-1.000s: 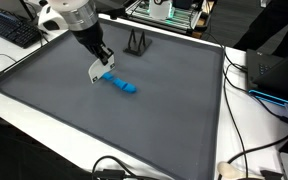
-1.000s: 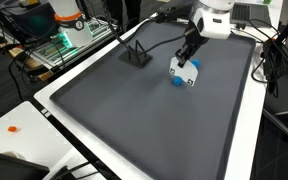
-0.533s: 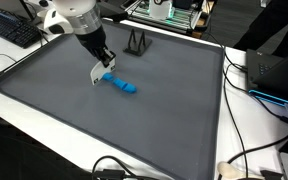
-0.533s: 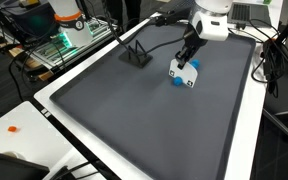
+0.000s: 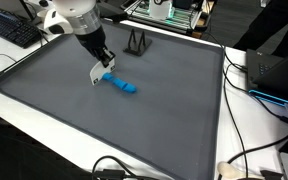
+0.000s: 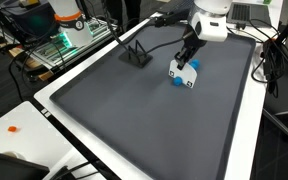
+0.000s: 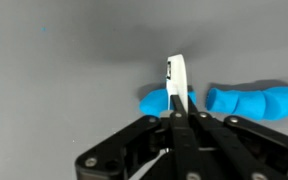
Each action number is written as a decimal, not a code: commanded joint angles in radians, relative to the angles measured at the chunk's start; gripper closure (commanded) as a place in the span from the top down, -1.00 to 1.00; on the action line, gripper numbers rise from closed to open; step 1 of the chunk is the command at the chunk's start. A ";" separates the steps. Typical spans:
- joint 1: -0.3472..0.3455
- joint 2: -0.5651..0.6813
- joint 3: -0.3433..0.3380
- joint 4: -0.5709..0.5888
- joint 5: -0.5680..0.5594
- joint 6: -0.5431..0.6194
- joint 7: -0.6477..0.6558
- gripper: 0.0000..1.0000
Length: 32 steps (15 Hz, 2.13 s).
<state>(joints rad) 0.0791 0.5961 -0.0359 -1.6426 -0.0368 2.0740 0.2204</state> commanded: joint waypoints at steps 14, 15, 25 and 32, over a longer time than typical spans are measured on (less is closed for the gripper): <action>-0.063 0.003 0.030 -0.021 0.170 -0.030 -0.019 -0.98; -0.065 0.001 0.030 -0.022 0.174 -0.030 -0.020 -0.98; -0.069 -0.010 0.036 -0.031 0.199 -0.035 -0.027 -0.98; -0.057 -0.030 0.026 -0.042 0.172 -0.027 -0.018 -0.98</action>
<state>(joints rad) 0.0243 0.5912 -0.0121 -1.6518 0.1336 2.0534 0.2084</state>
